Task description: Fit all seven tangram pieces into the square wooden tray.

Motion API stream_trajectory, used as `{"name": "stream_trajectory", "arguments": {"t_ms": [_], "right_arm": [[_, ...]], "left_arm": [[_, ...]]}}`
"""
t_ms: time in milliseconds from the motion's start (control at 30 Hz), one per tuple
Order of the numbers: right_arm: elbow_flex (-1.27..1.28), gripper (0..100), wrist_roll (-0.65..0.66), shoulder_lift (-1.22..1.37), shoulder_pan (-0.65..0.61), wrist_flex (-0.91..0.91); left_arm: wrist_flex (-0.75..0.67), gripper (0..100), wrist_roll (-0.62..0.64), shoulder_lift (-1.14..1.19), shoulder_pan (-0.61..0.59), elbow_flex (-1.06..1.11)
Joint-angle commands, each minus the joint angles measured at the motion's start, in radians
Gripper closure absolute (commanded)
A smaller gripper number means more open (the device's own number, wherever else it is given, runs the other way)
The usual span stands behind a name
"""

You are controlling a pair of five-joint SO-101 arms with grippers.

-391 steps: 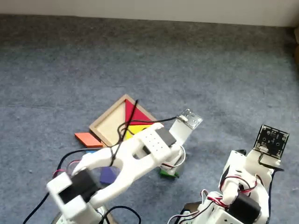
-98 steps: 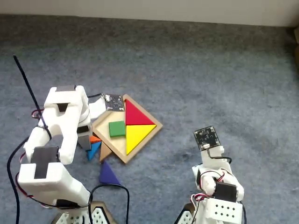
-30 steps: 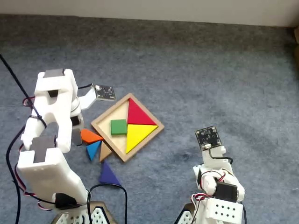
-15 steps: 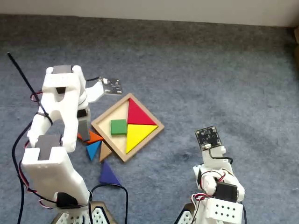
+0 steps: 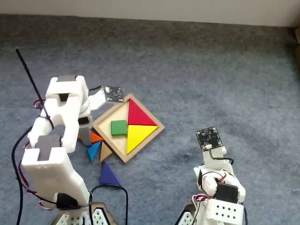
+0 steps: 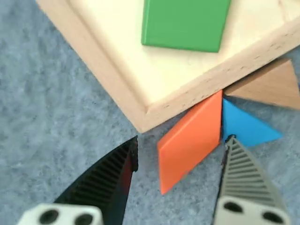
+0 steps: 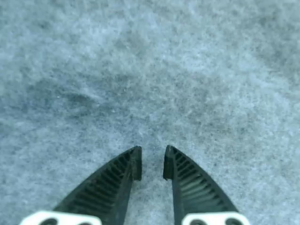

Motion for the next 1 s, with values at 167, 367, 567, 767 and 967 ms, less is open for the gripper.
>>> {"name": "stream_trajectory", "arguments": {"t_ms": [167, 367, 567, 767, 967], "right_arm": [[0.067, 90.8, 0.006, -0.002, 0.016, -0.018], [0.067, 90.8, 0.006, -0.002, 0.016, -0.018], [0.067, 90.8, 0.006, -0.002, 0.016, -0.018], [0.067, 90.8, 0.006, -0.002, 0.016, -0.018], [0.067, 90.8, 0.006, -0.002, 0.016, -0.018]], "left_arm": [[-0.008, 72, -0.153, -0.013, -0.044, 0.058], [0.049, 77, -0.149, -0.021, -0.047, 0.081], [0.072, 83, -0.109, -0.021, -0.031, 0.081], [0.141, 87, -0.046, -0.022, -0.004, 0.085], [0.259, 93, 0.029, -0.024, -0.007, 0.081]]}}
